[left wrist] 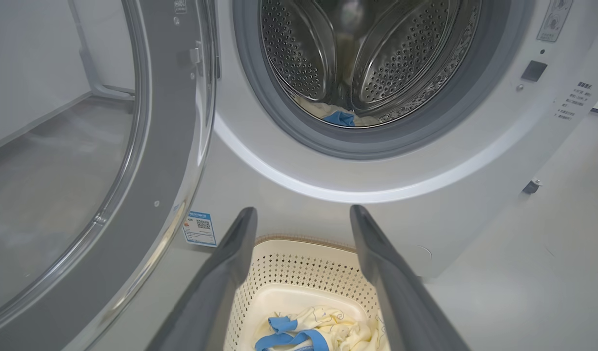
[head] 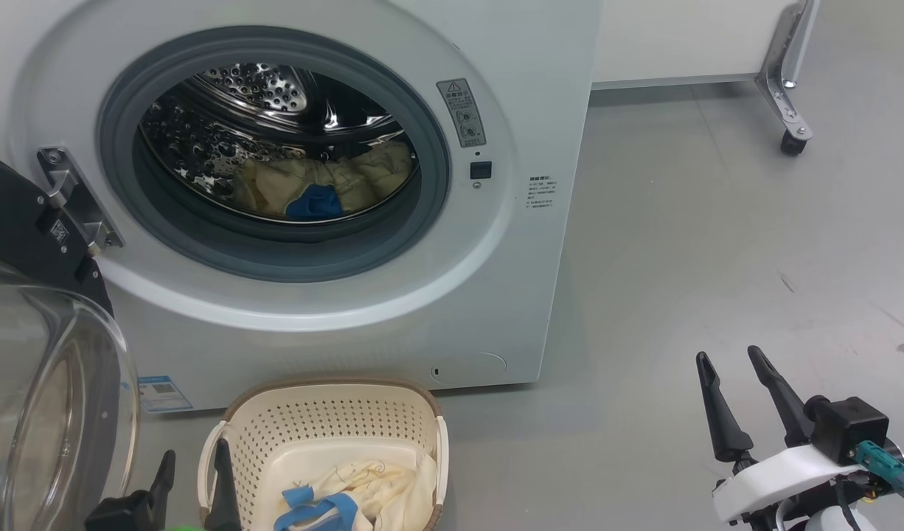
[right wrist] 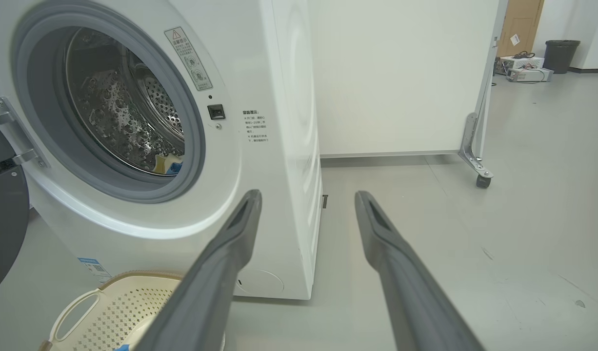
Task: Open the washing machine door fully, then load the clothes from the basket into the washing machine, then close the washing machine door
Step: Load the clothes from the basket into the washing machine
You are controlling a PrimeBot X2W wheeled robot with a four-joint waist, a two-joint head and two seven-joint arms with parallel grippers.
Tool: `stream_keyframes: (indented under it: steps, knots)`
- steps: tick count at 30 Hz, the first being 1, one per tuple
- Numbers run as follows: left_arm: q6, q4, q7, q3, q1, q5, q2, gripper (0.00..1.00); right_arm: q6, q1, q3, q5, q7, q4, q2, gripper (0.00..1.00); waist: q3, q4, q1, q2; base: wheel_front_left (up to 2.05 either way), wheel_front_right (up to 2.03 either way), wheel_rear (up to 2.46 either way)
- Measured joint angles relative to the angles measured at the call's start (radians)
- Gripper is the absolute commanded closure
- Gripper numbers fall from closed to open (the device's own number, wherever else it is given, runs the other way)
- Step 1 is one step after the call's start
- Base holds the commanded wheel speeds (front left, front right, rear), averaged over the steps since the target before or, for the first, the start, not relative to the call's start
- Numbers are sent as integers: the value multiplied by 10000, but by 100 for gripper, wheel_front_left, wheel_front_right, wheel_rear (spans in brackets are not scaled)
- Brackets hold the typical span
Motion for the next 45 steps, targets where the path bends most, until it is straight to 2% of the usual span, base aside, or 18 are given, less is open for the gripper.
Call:
stream_keyframes:
  steps: [13, 23, 35, 45]
  knots:
    - [102, -272, 0, -128, 330, -19, 2, 0, 0, 35, 63, 2, 0, -8, -27, 0, -64, -23, 0, 0, 0, 0, 0]
    - [234, -454, 0, -196, 415, -19, 4, 0, 0, 49, 136, 2, 0, -150, -4, 0, 301, -132, 0, 0, 0, 0, 0]
    - [274, -378, 63, -332, 438, 8, 8, 0, 0, -272, 290, 2, 0, -407, 165, 0, 1301, -470, 0, 0, 0, 0, 0]
    - [201, -19, 1127, -351, -217, -105, 163, 0, 0, -842, 295, 2, 0, -610, 240, 0, 2458, -1013, 0, 0, 0, 0, 0]
